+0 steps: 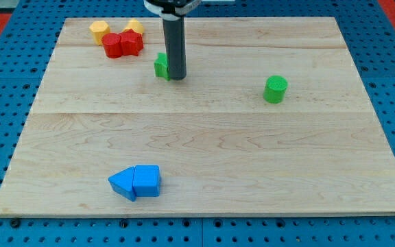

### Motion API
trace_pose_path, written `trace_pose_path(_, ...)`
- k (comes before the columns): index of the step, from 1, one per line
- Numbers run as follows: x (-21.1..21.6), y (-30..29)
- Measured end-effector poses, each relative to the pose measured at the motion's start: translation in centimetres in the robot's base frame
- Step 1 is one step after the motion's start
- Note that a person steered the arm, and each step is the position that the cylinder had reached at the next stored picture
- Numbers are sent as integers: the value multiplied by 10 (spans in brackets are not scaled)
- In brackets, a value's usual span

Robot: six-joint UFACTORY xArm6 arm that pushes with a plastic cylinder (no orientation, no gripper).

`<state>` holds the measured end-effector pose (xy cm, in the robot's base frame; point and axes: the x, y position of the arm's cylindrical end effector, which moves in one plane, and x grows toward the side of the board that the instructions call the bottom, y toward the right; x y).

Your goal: Move the green circle towards the center

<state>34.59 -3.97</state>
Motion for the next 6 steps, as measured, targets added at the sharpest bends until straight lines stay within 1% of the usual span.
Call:
trace_pose_path(1, -15, -25)
trace_pose_path(2, -23, -11)
trace_pose_path(3, -20, 128)
trace_pose_path(4, 14, 225)
trace_pose_path(5, 80, 162)
trace_pose_path(6, 34, 50)
